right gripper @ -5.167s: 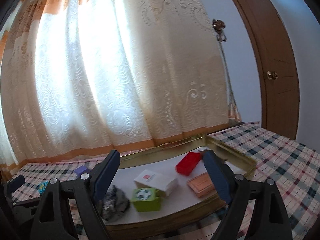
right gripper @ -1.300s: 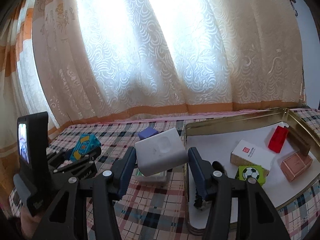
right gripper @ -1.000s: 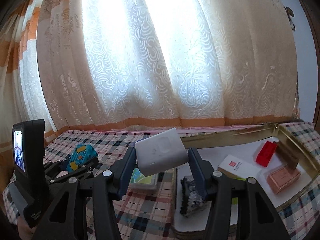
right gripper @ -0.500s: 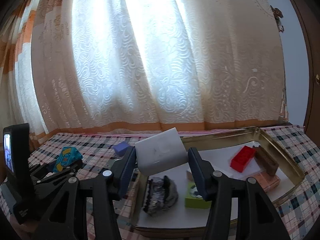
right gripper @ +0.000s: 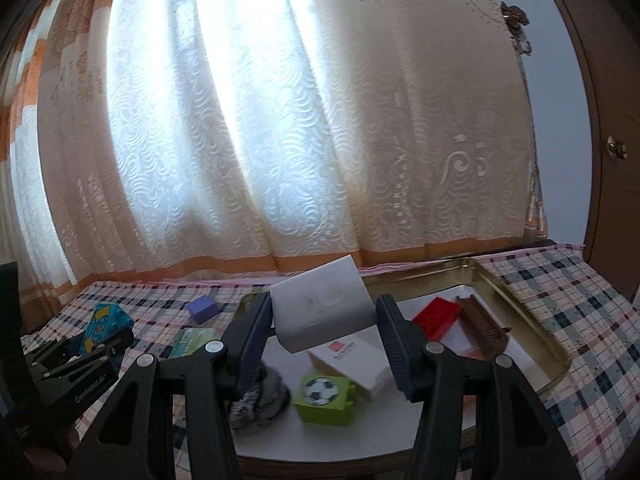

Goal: Organize rigid objects
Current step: 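Carry the white box over the tray with the right gripper while the left carries the blue block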

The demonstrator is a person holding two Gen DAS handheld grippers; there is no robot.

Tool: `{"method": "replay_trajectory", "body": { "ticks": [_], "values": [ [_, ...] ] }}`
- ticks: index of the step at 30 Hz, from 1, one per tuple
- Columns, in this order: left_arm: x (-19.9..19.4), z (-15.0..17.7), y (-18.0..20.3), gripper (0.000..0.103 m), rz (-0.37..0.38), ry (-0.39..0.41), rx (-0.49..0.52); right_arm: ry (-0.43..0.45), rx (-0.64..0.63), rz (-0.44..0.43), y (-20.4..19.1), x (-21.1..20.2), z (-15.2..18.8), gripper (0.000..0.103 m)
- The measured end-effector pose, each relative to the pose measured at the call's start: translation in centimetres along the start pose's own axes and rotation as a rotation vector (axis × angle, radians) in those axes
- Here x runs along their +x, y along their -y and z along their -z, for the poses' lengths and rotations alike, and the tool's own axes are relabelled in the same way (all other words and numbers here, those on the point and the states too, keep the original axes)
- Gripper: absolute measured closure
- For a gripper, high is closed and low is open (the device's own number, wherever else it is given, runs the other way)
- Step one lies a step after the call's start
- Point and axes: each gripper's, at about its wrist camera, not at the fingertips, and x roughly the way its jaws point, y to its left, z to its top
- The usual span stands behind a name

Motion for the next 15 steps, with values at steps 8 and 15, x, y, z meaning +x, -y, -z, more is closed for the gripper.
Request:
{"method": "replay_trajectory", "body": {
  "ticks": [8, 15],
  "values": [
    [-0.6, -0.7, 2.8, 0.062, 0.034, 0.032, 0.032, 0.016, 0.058, 0.053, 4.1, -0.4, -0.8, 0.047],
    [-1.2, -1.3, 6.1, 0.062, 0.081, 0.052, 0.073, 0.043, 0.098, 0.105, 7.8, -1.0, -1.5, 0.047]
  ]
}}
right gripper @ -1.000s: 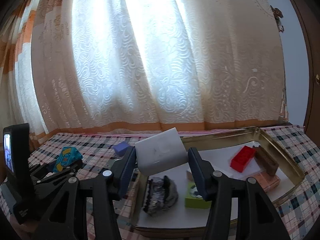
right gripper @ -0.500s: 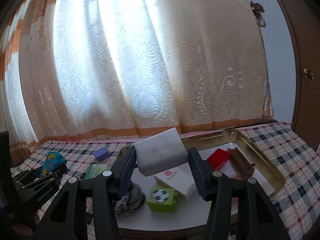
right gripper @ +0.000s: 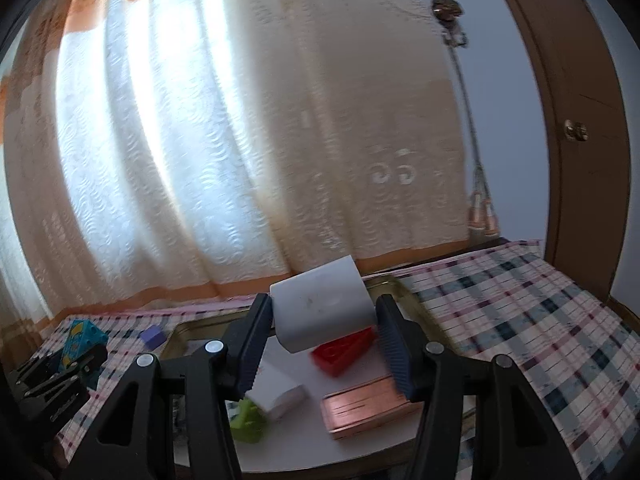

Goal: Organize rigid objects
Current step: 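Carry the white box over the tray with the right gripper while the left carries the blue block, then lower the blue block onto the green block with the left gripper while the right releases the white box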

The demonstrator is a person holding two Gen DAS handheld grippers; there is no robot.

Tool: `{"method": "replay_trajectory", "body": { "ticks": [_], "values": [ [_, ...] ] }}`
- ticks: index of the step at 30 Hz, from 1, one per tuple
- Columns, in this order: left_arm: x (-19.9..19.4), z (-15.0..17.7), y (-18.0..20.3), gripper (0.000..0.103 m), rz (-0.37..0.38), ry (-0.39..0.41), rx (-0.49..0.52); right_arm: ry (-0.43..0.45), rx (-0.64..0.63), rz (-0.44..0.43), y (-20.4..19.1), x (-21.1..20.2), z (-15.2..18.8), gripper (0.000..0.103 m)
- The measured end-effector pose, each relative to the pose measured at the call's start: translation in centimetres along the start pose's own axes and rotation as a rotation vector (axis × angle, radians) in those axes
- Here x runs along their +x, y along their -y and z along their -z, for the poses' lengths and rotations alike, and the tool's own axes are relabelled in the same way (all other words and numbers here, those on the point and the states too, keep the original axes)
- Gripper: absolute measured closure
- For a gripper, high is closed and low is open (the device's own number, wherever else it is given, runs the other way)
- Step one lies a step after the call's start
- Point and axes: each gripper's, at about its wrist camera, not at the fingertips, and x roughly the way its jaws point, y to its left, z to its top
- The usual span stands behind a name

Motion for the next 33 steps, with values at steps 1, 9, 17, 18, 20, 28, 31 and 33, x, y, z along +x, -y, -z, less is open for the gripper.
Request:
{"method": "replay_trajectory", "body": {
  "ticks": [1, 9, 17, 18, 20, 28, 31, 33],
  "values": [
    [0.0, -0.1, 0.4, 0.062, 0.005, 0.002, 0.006, 0.003, 0.005, 0.007, 0.6, 0.0, -0.1, 0.047],
    [0.6, -1.0, 4.6, 0.062, 0.062, -0.001, 0.043, 0.008, 0.032, 0.064, 4.1, 0.3, -1.0, 0.047],
    [2.0, -1.0, 8.8, 0.062, 0.106, -0.031, 0.089, -0.034, -0.001, 0.096, 5.6, 1.8, -0.9, 0.047],
    [2.2, -0.9, 9.3, 0.062, 0.109, -0.038, 0.092, -0.047, -0.004, 0.097, 5.7, 2.2, -0.8, 0.047],
    [2.6, -0.7, 10.1, 0.062, 0.114, -0.048, 0.101, -0.066, -0.015, 0.106, 5.8, 2.8, -0.6, 0.047],
    [3.9, -0.3, 11.1, 0.062, 0.1, -0.08, 0.106, -0.143, -0.042, 0.083, 4.5, 4.7, 0.3, 0.047],
    [4.5, -0.3, 11.3, 0.062, 0.096, -0.098, 0.105, -0.169, -0.043, 0.069, 4.2, 5.3, 0.7, 0.047],
    [4.8, -0.2, 11.5, 0.062, 0.095, -0.103, 0.111, -0.18, -0.049, 0.072, 4.0, 5.5, 0.9, 0.047]
  ]
}}
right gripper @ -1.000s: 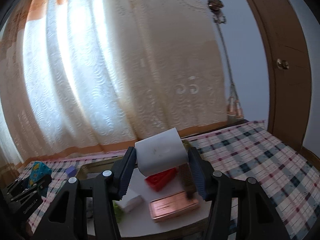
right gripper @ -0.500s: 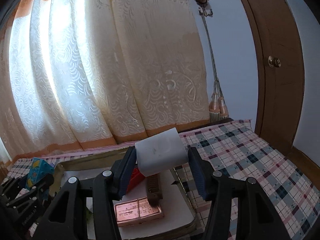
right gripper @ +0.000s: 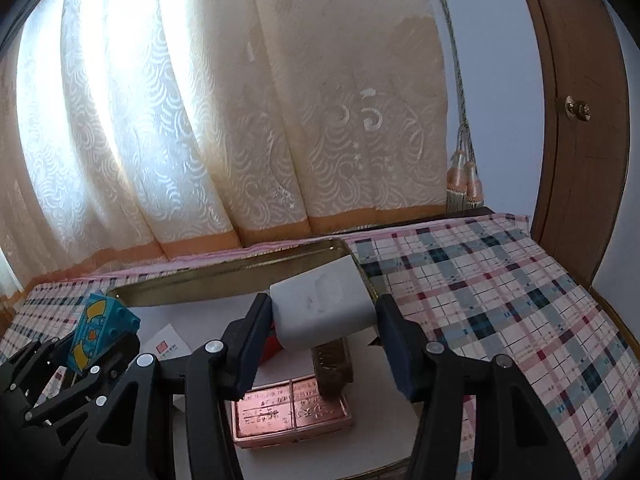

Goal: Organize rigid objects
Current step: 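Lower the blue block onto the green block with the left gripper while the right releases the white box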

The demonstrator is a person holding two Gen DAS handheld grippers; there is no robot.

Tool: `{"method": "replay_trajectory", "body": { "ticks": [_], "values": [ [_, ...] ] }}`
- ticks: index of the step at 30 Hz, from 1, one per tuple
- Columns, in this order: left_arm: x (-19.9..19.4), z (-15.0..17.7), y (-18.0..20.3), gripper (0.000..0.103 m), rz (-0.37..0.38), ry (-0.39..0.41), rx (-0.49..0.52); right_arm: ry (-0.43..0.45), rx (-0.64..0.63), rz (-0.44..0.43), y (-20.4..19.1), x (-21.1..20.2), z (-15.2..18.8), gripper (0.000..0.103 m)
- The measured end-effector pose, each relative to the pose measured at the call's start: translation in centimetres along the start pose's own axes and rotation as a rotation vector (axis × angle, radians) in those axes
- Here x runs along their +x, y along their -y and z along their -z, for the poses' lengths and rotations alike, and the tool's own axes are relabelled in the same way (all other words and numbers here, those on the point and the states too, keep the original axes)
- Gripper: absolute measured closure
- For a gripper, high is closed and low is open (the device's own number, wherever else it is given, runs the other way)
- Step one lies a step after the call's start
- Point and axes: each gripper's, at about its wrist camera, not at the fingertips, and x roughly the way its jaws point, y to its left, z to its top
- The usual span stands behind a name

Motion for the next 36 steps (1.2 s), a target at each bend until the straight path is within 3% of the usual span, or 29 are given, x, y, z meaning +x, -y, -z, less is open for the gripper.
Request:
{"method": "replay_trajectory", "body": {
  "ticks": [10, 28, 30, 32, 33, 36],
  "values": [
    [1.1, 0.2, 0.0, 0.062, -0.003, -0.041, 0.004, -0.067, -0.034, 0.001, -1.3, 1.7, 0.7, 0.047],
    [1.2, 0.2, 0.0, 0.061, 0.009, -0.07, 0.006, -0.095, -0.023, -0.055, -1.6, 2.1, 0.8, 0.046],
    [1.0, 0.3, 0.0, 0.044, 0.029, -0.067, 0.007, -0.058, -0.008, -0.084, -1.5, 1.5, 0.7, 0.042],
    [0.2, 0.3, 0.1, 0.005, 0.036, -0.034, 0.012, -0.005, 0.001, -0.076, -1.5, 0.6, 0.7, 0.022],
    [-0.4, 0.2, 0.1, 0.0, 0.033, -0.009, 0.015, 0.023, 0.003, -0.066, -1.5, 0.2, 0.6, 0.019],
    [-2.3, -0.1, 0.0, 0.0, 0.04, 0.069, 0.026, 0.12, 0.01, -0.018, -1.3, -1.4, 0.5, 0.013]
  ]
}}
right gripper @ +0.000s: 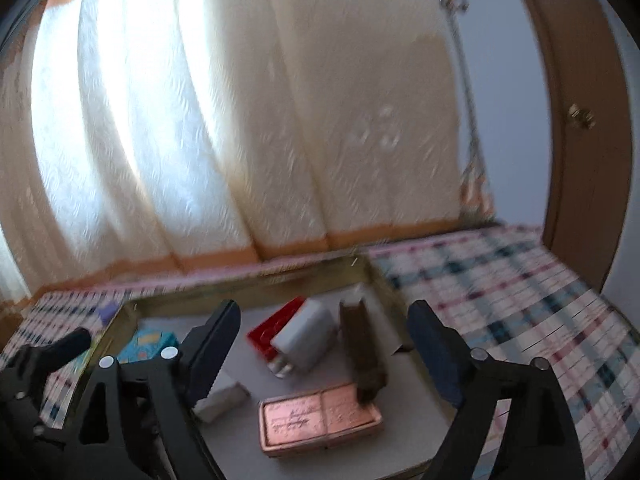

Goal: Organize rigid objects
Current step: 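Lower the blue block onto the green block with the left gripper while the right releases the white box, then withdraw both grippers from the tray toward the purple cube and floss case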

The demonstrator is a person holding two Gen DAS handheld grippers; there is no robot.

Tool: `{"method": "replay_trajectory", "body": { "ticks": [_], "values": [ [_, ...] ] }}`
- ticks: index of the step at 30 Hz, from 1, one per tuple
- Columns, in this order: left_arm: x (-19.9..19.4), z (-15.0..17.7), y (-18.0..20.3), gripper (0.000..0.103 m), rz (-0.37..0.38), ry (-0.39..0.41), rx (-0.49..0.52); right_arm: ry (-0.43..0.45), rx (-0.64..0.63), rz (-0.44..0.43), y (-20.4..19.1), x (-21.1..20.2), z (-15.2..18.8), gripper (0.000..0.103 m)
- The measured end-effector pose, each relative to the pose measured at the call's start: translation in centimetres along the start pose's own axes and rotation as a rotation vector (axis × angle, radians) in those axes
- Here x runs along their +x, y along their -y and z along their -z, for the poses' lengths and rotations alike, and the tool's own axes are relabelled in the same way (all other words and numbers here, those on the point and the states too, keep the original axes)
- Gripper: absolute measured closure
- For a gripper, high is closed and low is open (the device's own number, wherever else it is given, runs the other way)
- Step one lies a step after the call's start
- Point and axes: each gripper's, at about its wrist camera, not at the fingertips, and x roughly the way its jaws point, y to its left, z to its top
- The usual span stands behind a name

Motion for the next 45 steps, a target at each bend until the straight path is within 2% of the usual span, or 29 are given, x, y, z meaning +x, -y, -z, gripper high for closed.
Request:
{"method": "replay_trajectory", "body": {
  "ticks": [2, 6, 9, 12, 19, 23, 27, 32, 37, 45],
  "values": [
    [-0.6, -0.1, -0.2, 0.0, -0.003, 0.019, -0.002, 0.047, 0.007, 0.025, 0.4, -0.7, -0.1, 0.011],
    [-1.2, 0.2, -1.5, 0.0, -0.023, 0.038, -0.047, 0.064, 0.035, 0.014, 1.1, -1.2, -0.2, 0.011],
    [-1.6, 0.4, -2.5, 0.0, -0.08, 0.07, -0.058, 0.086, 0.051, 0.024, 1.3, -1.7, -0.1, 0.011],
    [-2.0, 0.7, -3.4, 0.0, -0.145, 0.094, -0.059, 0.147, 0.042, 0.045, 1.2, -2.9, 0.2, 0.011],
    [-2.4, 1.8, -5.2, 0.0, -0.212, 0.105, -0.067, 0.286, 0.023, 0.085, -0.5, -6.1, 0.7, 0.011],
    [-3.1, 2.6, -5.9, 0.0, -0.245, 0.128, -0.042, 0.283, -0.007, 0.108, -1.9, -6.4, 1.0, 0.011],
    [-3.7, 3.0, -6.8, 0.0, -0.229, 0.121, -0.053, 0.287, -0.024, 0.127, -2.9, -7.1, 1.3, 0.011],
    [-4.2, 3.4, -7.9, 0.0, -0.22, 0.111, -0.063, 0.29, 0.027, 0.121, -3.6, -8.2, 2.0, 0.011],
    [-4.7, 3.8, -9.2, 0.0, -0.223, 0.109, -0.068, 0.285, -0.008, 0.116, -5.7, -8.5, 2.5, 0.011],
    [-4.9, 4.5, -12.0, 0.0, -0.236, 0.094, -0.066, 0.204, 0.038, 0.059, -9.0, -7.8, 3.5, 0.011]
  ]
}}
